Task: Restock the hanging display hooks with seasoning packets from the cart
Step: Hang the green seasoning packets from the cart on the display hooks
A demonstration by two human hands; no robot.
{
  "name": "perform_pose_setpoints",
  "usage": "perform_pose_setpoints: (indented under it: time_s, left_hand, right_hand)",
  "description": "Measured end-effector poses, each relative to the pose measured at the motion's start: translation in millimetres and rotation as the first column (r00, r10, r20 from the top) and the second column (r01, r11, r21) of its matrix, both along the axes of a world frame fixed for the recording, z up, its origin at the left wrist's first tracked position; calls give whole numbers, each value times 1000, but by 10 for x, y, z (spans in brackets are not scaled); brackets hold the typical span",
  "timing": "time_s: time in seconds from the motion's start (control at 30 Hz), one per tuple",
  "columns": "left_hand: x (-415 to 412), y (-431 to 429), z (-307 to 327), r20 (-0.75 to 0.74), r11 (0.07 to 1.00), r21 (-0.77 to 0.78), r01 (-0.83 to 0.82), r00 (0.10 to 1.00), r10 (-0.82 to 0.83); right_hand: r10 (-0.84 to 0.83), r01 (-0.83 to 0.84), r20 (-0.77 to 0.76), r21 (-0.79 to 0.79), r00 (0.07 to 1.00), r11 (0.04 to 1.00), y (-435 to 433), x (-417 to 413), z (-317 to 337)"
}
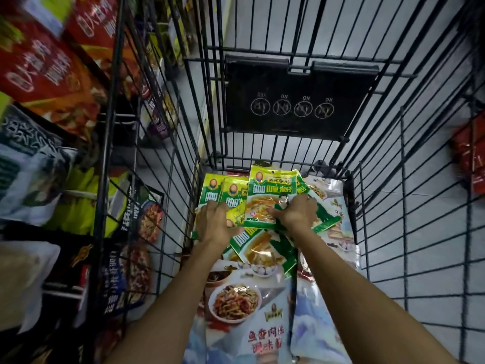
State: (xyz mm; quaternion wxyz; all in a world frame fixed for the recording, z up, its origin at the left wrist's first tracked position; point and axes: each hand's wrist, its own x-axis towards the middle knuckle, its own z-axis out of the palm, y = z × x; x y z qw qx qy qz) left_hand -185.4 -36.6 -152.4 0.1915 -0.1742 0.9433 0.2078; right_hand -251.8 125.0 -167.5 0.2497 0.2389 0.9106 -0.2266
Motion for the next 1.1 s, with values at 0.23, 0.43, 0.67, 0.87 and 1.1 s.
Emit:
perform_pose_setpoints:
  time_s: [0.23, 0.43, 0.67, 0.87, 1.1]
  left_hand:
    - [-69, -26, -26, -49, 996, 58, -65, 996, 68]
    - [-136, -25, 59, -249, 968, -83, -236, 946, 209]
    - [111, 237, 72, 113, 943, -90, -321, 937, 330]
    - [-123, 280, 65, -73, 879, 208, -430, 889, 453]
    - [-237, 166, -7, 211, 596, 565, -571, 798, 564]
  right_hand:
    - [-25, 25, 16, -21, 1000, 999, 643, 84, 100]
    - [-4, 3, -17, -49, 1000, 999, 660, 252, 111]
    - [4, -5, -12, -86, 1000, 996, 674, 298, 141]
    - [-67, 57, -65, -146, 996, 988, 703, 234, 166]
    - [-163, 113, -121, -337, 979, 934, 689, 130, 267]
